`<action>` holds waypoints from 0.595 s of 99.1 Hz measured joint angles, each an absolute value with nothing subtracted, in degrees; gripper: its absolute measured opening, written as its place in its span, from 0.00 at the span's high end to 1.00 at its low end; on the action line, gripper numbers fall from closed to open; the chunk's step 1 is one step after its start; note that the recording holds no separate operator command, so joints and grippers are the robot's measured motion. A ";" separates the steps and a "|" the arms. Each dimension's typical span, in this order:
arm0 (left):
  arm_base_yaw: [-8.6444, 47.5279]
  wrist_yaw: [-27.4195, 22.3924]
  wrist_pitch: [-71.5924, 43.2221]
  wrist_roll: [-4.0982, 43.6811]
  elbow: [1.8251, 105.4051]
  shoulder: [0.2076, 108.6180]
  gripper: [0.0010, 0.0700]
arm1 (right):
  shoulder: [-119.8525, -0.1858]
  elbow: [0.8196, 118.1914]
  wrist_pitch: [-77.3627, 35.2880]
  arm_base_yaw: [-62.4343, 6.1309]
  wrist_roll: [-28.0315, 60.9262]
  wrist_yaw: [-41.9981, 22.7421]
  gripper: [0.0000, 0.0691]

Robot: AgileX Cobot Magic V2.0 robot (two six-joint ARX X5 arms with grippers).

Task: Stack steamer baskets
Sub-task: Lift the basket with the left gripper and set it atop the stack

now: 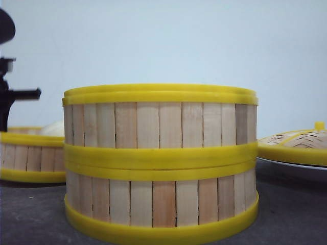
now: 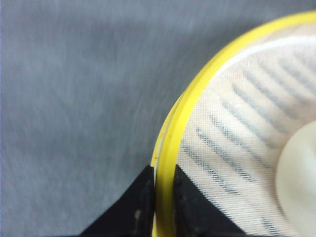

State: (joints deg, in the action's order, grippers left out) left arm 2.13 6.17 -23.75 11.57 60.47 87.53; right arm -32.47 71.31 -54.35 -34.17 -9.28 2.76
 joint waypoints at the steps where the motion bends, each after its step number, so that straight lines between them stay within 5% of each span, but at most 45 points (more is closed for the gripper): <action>1: 2.07 6.24 -24.12 11.57 60.88 87.13 0.98 | -32.47 71.31 -54.41 -34.17 -9.28 2.76 0.61; 26: -1.41 0.23 -29.32 12.73 68.60 80.03 0.98 | -32.49 71.31 -55.02 -34.17 -9.28 2.76 0.61; 59: 2.39 -18.57 -38.35 13.10 72.97 67.70 0.98 | -32.49 71.31 -55.02 -34.17 -9.28 2.76 0.61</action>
State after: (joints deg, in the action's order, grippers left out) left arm 2.39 -18.57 -38.35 13.10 72.97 67.70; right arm -32.49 71.31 -55.02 -34.17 -9.28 2.76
